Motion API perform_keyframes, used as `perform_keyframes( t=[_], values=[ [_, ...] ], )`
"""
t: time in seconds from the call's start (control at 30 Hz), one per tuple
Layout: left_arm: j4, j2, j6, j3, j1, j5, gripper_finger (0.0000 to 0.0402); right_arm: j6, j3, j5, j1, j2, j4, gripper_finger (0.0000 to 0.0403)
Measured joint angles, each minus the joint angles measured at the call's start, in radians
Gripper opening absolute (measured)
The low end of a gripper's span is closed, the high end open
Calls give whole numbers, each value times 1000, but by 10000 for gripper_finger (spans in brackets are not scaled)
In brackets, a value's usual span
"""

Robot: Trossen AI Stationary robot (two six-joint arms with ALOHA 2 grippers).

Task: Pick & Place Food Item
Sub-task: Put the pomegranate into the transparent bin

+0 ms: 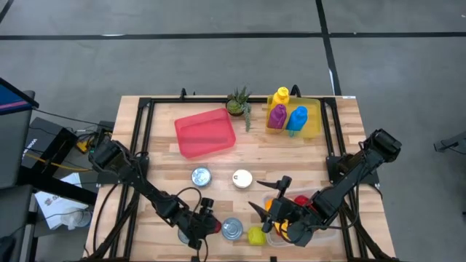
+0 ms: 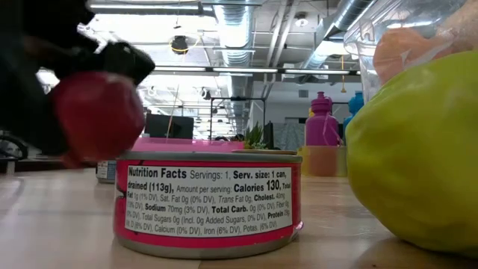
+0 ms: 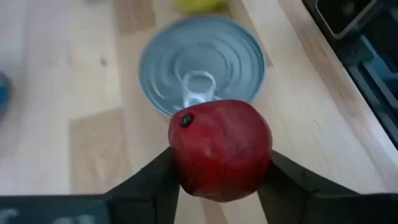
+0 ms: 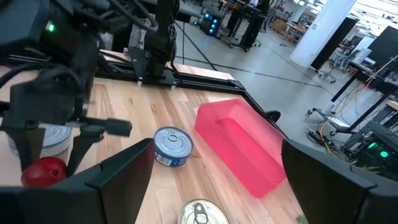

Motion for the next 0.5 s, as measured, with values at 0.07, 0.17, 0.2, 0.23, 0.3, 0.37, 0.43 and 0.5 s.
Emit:
perform_keyframes(
  t=[0.07,0.17,0.2,0.23,0.3,0.37,0.43,0.5],
  values=[
    [-1,-18,9,0,-2,-28,156,0,0,0,0,0,0,337],
    [0,-46,12,0,-5,-71,156,0,0,-10,0,0,0,337],
    [1,-54,12,0,-5,-89,156,1,0,-16,1,0,0,337],
    [-1,-62,14,0,-5,-108,159,8,0,-27,3,0,0,337],
    [1,-80,34,0,-6,-142,164,23,0,-54,7,0,-1,337],
    [10,-105,54,-2,-11,-182,163,32,0,-83,10,0,3,337],
    [31,-135,85,-9,-13,-213,157,51,-8,-87,14,0,18,337],
    [68,-170,110,-31,-14,-233,154,48,-29,-103,7,12,78,337]
  ],
)
